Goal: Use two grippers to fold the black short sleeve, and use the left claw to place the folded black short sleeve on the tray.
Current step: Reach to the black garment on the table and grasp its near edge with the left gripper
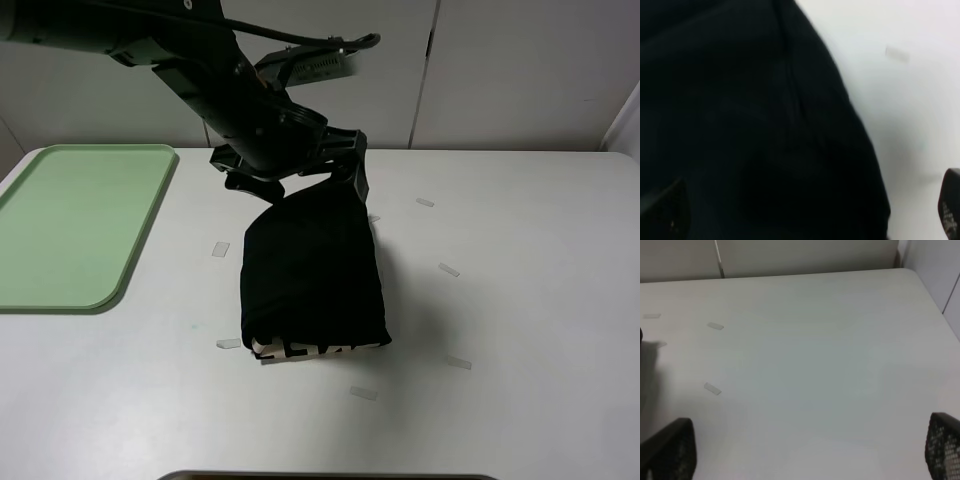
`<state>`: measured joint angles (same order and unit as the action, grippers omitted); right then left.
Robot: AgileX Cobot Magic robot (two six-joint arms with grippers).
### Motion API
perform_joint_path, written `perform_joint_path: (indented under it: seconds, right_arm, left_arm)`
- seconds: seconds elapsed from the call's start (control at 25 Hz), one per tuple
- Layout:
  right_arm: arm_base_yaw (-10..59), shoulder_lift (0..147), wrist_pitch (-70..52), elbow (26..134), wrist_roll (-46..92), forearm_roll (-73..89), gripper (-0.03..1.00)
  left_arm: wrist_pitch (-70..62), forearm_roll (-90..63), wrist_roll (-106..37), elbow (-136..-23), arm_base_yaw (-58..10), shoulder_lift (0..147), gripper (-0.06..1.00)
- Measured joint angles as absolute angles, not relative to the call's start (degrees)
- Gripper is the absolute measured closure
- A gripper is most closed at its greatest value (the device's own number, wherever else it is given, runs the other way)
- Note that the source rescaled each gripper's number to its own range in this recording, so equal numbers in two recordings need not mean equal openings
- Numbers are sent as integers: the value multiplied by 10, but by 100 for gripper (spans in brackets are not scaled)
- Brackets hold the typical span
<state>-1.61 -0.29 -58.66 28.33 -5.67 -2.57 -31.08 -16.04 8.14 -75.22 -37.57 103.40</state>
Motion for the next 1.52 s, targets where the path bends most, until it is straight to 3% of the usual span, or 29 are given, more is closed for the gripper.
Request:
perform_joint_path:
  seconds: [0.32,0.72,1.0,1.52]
  right_arm:
    - [-16,-3,-587,283,-57,-26,-3]
    - [-16,-3,-587,283,-57,-26,-3]
    - [-16,-3,-587,283,-57,-26,-3]
    - [-16,-3,-587,283,-57,-26,-3]
  left_arm:
    - [-435,-123,82,-752,-376,984,-3]
    - [-499,-35,121,-751,-376,928,-2]
    - [-466,11,241,-688,-376,936,-2]
    - [-258,12,387,-547,-373,959,-5]
